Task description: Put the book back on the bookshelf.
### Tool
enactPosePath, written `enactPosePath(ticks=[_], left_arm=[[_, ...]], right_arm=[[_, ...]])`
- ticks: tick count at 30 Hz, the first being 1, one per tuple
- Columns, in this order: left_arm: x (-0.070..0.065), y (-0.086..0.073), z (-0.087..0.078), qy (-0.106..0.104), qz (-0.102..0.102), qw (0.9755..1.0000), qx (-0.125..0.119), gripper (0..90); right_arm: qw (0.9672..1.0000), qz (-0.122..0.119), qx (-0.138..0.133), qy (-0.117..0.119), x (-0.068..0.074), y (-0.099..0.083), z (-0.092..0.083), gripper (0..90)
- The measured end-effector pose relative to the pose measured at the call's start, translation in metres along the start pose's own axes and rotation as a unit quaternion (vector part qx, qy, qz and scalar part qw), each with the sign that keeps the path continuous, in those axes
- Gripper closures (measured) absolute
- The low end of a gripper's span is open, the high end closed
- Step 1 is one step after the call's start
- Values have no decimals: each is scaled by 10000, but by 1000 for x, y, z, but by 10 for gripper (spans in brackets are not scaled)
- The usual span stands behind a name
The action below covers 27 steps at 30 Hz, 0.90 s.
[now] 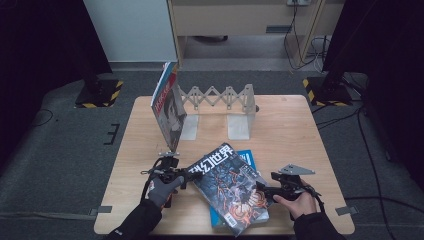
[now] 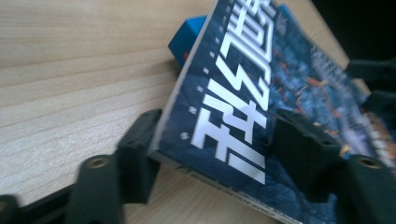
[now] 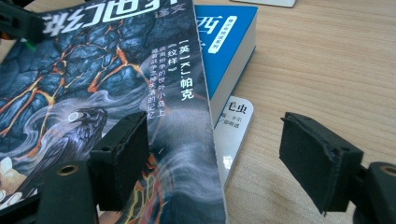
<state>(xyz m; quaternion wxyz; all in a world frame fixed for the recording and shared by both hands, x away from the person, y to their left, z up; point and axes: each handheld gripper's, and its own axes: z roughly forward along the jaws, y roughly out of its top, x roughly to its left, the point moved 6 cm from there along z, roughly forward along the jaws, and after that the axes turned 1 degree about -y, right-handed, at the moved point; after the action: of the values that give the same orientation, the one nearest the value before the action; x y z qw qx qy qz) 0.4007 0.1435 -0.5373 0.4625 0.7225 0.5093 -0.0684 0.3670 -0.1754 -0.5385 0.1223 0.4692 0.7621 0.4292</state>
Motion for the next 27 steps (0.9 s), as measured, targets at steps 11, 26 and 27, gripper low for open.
enactPosePath(ticks=[11, 26, 27], left_arm=[[-13, 6, -16, -756, -262, 9965, -257, 359], [-1, -10, 1, 12, 32, 9998, 200, 351], [-1, -11, 2, -1, 15, 9998, 212, 327]], right_arm=[[9999, -67, -126, 39, 2, 0, 1, 294], [9998, -73, -146, 60, 2, 0, 1, 295], [9998, -78, -146, 60, 2, 0, 1, 295]])
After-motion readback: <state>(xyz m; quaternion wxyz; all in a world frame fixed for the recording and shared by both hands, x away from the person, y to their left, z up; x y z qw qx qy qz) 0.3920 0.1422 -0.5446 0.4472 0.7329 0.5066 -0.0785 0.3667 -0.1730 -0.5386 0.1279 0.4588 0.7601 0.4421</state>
